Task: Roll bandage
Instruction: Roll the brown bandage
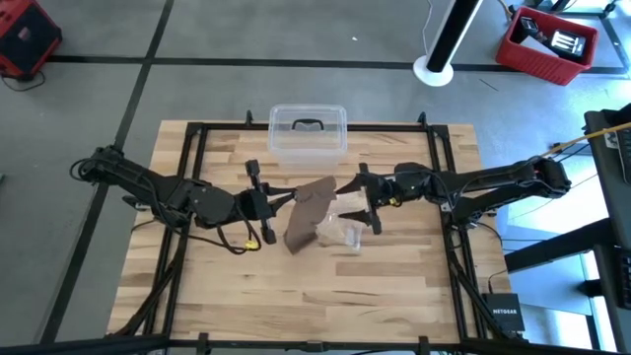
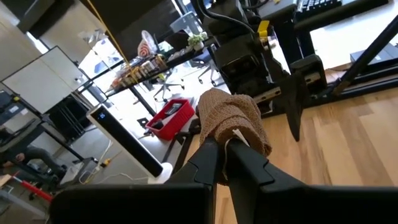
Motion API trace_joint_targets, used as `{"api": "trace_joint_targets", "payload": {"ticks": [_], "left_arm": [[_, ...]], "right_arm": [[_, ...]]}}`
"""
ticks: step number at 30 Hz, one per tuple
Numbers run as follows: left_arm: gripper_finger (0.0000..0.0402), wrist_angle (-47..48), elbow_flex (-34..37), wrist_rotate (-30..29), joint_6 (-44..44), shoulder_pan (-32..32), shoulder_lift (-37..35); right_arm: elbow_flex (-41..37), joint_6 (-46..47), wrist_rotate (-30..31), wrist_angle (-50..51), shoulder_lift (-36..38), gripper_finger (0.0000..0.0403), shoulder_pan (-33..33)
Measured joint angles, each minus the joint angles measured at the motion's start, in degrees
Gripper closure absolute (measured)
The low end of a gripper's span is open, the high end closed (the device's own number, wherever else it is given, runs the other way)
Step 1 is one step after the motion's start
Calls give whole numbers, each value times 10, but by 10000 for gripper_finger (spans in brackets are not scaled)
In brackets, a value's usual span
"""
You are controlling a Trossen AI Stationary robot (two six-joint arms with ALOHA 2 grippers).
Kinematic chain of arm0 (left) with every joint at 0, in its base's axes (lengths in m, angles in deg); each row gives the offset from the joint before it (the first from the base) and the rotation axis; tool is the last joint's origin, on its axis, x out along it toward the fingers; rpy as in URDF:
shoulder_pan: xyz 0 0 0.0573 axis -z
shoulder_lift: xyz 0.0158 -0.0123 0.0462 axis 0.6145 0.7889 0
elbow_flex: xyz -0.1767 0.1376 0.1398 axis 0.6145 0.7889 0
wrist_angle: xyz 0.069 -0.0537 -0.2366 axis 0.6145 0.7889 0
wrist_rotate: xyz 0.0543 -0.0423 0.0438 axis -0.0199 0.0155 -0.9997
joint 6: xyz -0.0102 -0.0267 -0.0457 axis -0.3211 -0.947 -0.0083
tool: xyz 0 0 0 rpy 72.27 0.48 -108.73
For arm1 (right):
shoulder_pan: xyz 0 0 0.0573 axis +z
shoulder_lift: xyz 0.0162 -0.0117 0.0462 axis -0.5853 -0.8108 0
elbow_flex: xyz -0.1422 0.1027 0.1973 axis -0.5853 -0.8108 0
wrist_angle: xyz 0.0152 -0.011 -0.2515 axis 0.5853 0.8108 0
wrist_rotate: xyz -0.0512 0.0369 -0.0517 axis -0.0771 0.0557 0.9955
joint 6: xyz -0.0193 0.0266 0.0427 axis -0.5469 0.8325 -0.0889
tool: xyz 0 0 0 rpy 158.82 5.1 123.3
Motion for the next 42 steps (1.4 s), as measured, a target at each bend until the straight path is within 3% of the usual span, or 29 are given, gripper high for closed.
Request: {"api": "trace_joint_targets", "payload": {"ticks": [25,31,37,42], "left_arm": [[386,12,0,0,0,1,0],[386,11,0,34,0,4,0],[386,11,0,35,2,3,0],[386,11,0,35,2,3,0]], "right_arm": [[0,-14,20,-7,5,95,0],[0,-8,19,-106,-24,95,0],[0,53,-42,-235,-86,95,8],[10,59,-39,-323,-132,95,30]]}}
